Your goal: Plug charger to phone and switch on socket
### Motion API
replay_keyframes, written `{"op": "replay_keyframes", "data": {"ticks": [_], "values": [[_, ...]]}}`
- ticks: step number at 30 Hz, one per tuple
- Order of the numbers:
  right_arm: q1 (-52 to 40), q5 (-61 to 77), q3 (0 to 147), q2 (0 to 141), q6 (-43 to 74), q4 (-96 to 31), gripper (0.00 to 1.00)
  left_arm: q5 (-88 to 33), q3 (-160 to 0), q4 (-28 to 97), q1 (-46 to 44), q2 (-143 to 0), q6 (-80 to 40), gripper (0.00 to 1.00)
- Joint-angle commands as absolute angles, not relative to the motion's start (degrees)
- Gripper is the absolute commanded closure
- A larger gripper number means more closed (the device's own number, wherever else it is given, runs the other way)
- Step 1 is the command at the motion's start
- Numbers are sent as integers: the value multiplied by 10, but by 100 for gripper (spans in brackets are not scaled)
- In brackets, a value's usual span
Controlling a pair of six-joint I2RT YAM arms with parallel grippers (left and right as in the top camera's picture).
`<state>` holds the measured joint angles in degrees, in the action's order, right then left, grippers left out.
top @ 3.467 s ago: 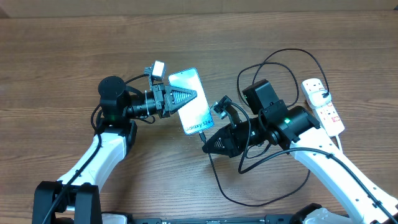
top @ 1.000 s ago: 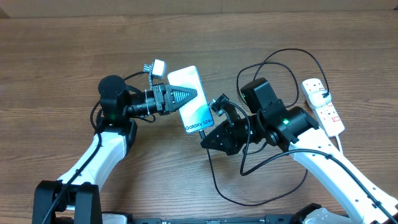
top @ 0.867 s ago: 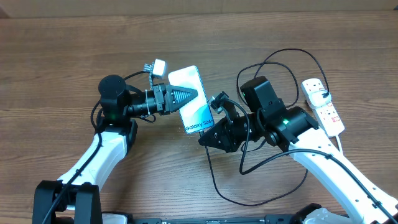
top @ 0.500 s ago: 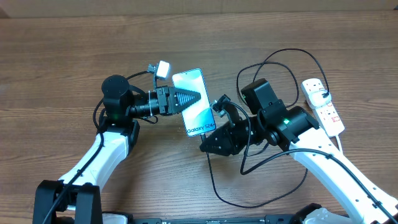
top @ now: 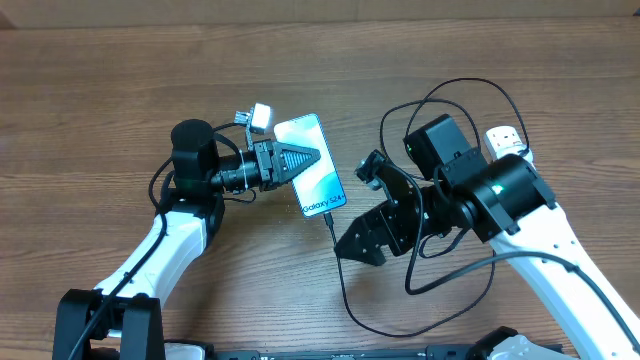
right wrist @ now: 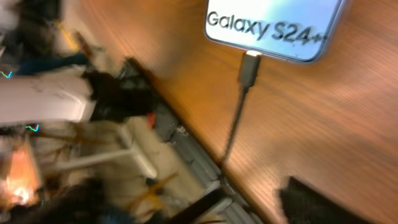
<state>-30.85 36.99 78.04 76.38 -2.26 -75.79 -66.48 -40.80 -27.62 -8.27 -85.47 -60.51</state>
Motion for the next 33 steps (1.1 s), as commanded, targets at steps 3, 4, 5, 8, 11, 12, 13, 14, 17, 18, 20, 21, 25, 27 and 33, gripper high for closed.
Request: {"op": "replay_keyframes", "data": {"ticks": [3, 4, 5, 8, 11, 12, 13, 14, 17, 18, 20, 21, 25, 27, 33], "values": [[-359, 198, 778, 756, 44, -704, 10, -656, -417, -284, -86, -856, -656, 96], [-371, 176, 774, 757, 59, -691, 15, -656, -417, -287, -86, -856, -666, 96], [-381, 160, 771, 757, 69, -681, 21, -656, -417, -288, -86, -856, -673, 96], [-418, 115, 770, 765, 104, -648, 41, -656, -417, -289, -86, -856, -696, 96], [-442, 100, 769, 773, 119, -635, 57, -656, -417, -289, -86, -856, -703, 96], [-448, 98, 769, 775, 120, -633, 59, -655, -417, -289, -86, -856, -706, 96], [-453, 98, 769, 780, 120, -631, 59, -654, -417, -290, -86, -856, -713, 96], [-457, 94, 769, 784, 120, -630, 59, -654, -417, -291, -86, -856, -721, 96], [-466, 70, 769, 804, 121, -630, 65, -655, -417, -304, -86, -856, -736, 96], [-467, 65, 769, 810, 123, -630, 67, -656, -417, -309, -86, -856, -740, 96], [-467, 63, 769, 824, 125, -632, 73, -656, -417, -317, -86, -856, -740, 96], [-467, 63, 769, 830, 125, -633, 75, -656, -417, -317, -86, -856, -740, 95], [-467, 62, 769, 847, 138, -633, 87, -656, -417, -317, -86, -856, -740, 96], [-467, 62, 769, 849, 138, -632, 92, -656, -417, -317, -86, -856, -739, 96], [-467, 60, 769, 849, 138, -608, 96, -674, -417, -317, -87, -856, -686, 96]]}}
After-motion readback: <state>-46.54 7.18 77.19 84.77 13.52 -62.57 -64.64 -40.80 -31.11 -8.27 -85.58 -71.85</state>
